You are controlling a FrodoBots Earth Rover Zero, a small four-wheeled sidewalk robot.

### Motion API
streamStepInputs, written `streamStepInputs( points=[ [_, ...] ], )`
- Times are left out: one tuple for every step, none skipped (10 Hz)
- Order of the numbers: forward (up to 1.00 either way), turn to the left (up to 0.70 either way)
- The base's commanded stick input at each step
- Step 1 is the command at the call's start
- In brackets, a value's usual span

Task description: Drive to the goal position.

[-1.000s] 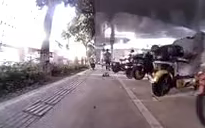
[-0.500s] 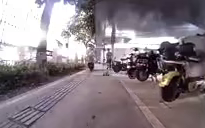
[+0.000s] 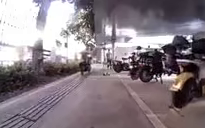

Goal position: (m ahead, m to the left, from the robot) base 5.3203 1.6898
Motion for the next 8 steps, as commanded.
streamStepInputs(
  points=[
    [0.45,0.00],
    [0.45,0.00],
    [0.45,0.00],
    [0.45,0.00],
    [0.45,0.00],
    [0.45,0.00],
    [0.45,0.00],
    [0.45,0.00]
  ],
)
